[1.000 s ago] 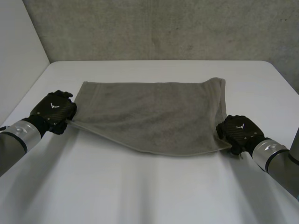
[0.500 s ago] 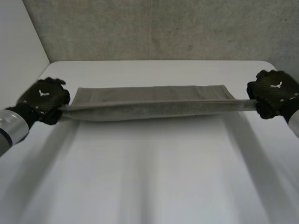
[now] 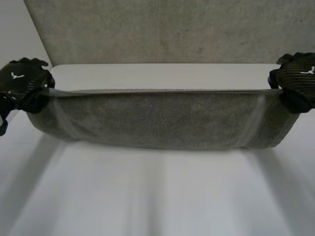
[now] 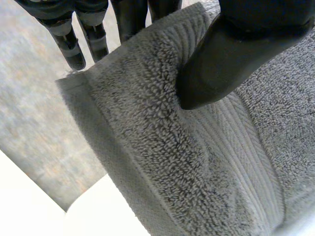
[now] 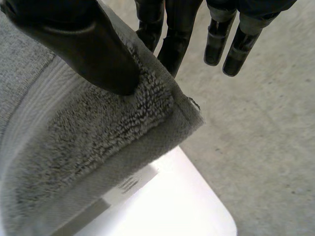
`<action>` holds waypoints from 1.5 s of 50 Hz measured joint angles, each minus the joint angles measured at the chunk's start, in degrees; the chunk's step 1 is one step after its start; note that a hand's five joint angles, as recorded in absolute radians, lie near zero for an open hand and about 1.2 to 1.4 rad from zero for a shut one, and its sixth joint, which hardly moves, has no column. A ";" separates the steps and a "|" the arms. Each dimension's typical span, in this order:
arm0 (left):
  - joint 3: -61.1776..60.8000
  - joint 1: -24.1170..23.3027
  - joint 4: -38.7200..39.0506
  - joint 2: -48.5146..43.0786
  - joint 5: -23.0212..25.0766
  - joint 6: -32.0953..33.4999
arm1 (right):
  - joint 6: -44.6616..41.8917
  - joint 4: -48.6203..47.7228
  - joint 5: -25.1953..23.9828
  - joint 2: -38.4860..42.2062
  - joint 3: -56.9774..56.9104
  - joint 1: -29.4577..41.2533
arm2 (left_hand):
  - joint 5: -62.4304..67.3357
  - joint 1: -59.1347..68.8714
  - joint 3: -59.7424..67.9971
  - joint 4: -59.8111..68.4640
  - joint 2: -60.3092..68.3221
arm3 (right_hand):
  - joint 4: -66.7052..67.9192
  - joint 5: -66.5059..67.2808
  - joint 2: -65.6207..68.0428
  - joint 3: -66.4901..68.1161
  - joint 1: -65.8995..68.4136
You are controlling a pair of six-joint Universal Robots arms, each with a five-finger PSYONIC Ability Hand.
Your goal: Fold the towel.
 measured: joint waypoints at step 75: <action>10.16 -13.47 2.12 -21.60 -15.13 10.53 | -2.01 -12.80 10.57 16.57 0.35 7.26 | -62.29 -57.35 0.00 0.00 -60.10 | 0.00 -62.62 -60.66 0.00 -59.99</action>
